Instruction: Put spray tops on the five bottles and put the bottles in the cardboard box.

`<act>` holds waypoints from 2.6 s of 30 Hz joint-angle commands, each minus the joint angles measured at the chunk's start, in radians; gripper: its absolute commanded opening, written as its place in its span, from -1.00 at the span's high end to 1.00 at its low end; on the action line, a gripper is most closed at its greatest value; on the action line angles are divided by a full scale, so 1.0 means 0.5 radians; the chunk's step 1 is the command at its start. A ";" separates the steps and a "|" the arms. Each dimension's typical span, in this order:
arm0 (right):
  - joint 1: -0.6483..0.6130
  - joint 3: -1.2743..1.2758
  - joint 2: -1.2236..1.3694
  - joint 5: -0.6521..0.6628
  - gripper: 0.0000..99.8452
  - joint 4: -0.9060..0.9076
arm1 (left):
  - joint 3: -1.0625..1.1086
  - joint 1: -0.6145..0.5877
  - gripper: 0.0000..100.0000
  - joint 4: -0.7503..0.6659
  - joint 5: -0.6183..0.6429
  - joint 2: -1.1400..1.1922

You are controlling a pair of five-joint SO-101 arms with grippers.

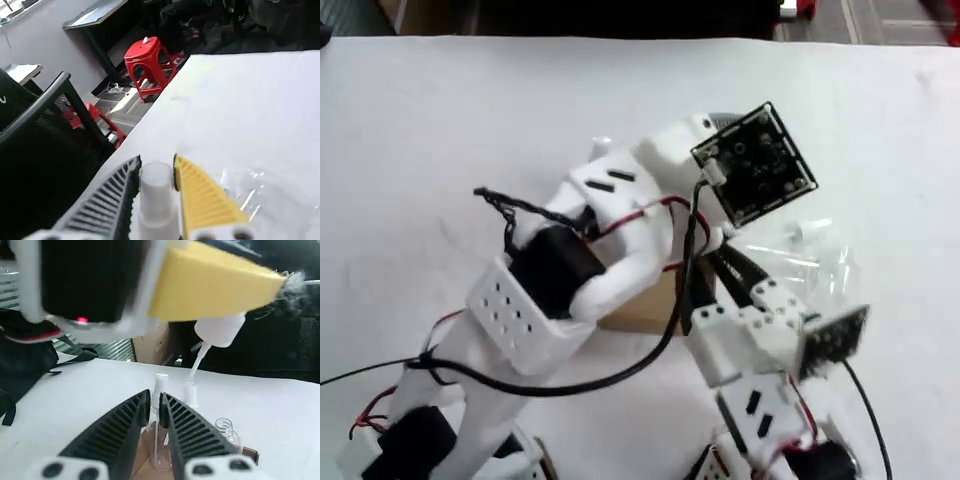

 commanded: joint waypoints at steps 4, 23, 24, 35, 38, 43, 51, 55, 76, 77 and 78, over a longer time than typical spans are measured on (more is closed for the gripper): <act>0.100 0.104 -0.017 -0.015 0.96 -0.161 | -0.141 0.069 0.95 0.049 0.178 -0.014; 0.305 0.104 -0.020 -0.015 0.96 -0.186 | -0.172 0.084 0.95 0.258 0.301 -0.014; 0.330 0.114 -0.020 -0.015 0.96 -0.183 | -0.166 0.087 0.95 0.264 0.304 -0.014; 0.710 0.279 -0.020 -0.018 0.96 -0.370 | -0.163 0.201 0.95 0.405 0.292 -0.014; 0.710 0.279 -0.020 -0.018 0.96 -0.367 | -0.163 0.183 0.95 0.448 0.285 -0.014; 0.723 0.273 -0.023 -0.018 0.96 -0.290 | -0.230 -0.066 0.95 0.270 0.252 -0.014; 0.732 0.178 -0.020 0.000 0.96 -0.084 | -0.694 -0.272 0.95 0.451 0.203 -0.014; 0.861 0.589 -0.017 0.000 0.96 -0.634 | -0.875 -0.327 0.95 0.534 0.199 0.005; 0.974 1.142 -0.008 0.003 0.96 -1.471 | -1.909 -0.376 0.96 1.231 0.061 0.904; 0.974 1.142 -0.008 0.003 0.96 -1.468 | -1.955 -0.373 0.96 1.267 0.064 0.965; 0.974 1.142 -0.008 0.003 0.96 -1.468 | -1.995 -0.364 0.96 1.298 0.074 1.017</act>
